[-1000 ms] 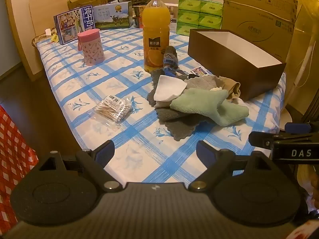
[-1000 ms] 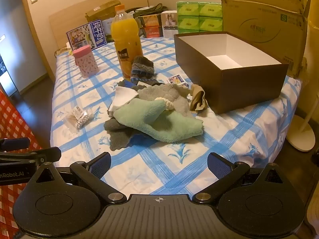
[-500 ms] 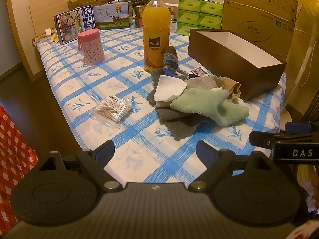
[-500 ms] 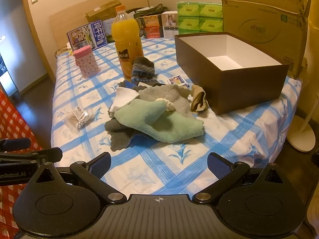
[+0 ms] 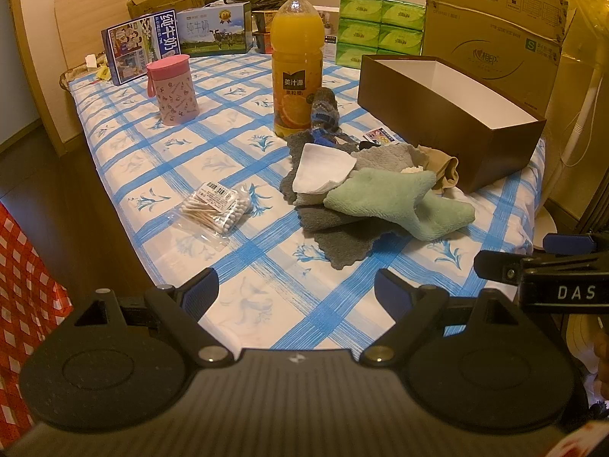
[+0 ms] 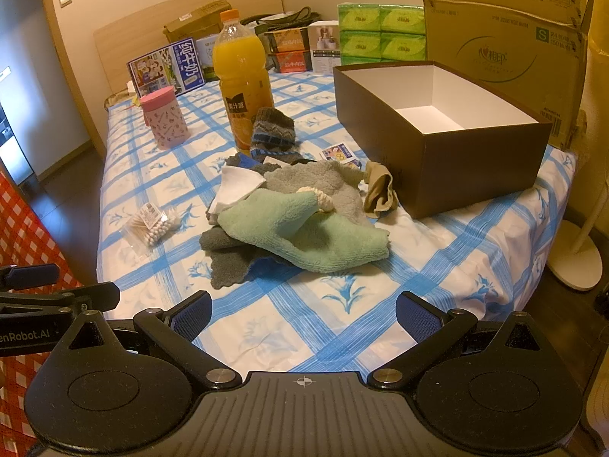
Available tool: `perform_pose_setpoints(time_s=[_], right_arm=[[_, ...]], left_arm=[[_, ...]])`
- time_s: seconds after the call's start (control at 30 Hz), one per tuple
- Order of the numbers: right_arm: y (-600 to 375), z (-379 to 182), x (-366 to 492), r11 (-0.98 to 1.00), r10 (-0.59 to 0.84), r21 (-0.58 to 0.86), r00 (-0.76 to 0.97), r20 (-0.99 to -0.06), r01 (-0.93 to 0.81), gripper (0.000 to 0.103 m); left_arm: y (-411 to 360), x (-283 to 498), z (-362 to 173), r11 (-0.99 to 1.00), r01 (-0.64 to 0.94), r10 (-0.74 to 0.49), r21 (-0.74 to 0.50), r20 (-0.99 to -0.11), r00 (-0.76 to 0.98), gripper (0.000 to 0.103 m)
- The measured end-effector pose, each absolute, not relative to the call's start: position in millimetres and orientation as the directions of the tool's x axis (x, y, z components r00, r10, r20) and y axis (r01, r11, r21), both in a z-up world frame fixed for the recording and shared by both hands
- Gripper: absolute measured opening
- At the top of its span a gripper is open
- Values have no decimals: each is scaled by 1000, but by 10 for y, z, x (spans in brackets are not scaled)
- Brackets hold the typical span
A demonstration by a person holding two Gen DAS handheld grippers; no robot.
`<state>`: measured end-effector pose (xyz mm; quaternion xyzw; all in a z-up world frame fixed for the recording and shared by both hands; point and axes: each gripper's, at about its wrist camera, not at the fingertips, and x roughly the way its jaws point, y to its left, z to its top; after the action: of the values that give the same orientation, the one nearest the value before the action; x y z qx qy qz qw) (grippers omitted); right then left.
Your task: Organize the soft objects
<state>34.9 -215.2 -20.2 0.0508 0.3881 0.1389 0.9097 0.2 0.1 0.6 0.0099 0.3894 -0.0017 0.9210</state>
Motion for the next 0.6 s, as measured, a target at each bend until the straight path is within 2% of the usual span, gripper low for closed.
perform_pose_setpoints(time_s=[0.6], right_arm=[[-2151, -210, 339, 956, 293, 201, 660, -691, -213, 102]], left_arm=[[-1, -6, 7, 1000, 12, 3, 16, -718, 696, 88]])
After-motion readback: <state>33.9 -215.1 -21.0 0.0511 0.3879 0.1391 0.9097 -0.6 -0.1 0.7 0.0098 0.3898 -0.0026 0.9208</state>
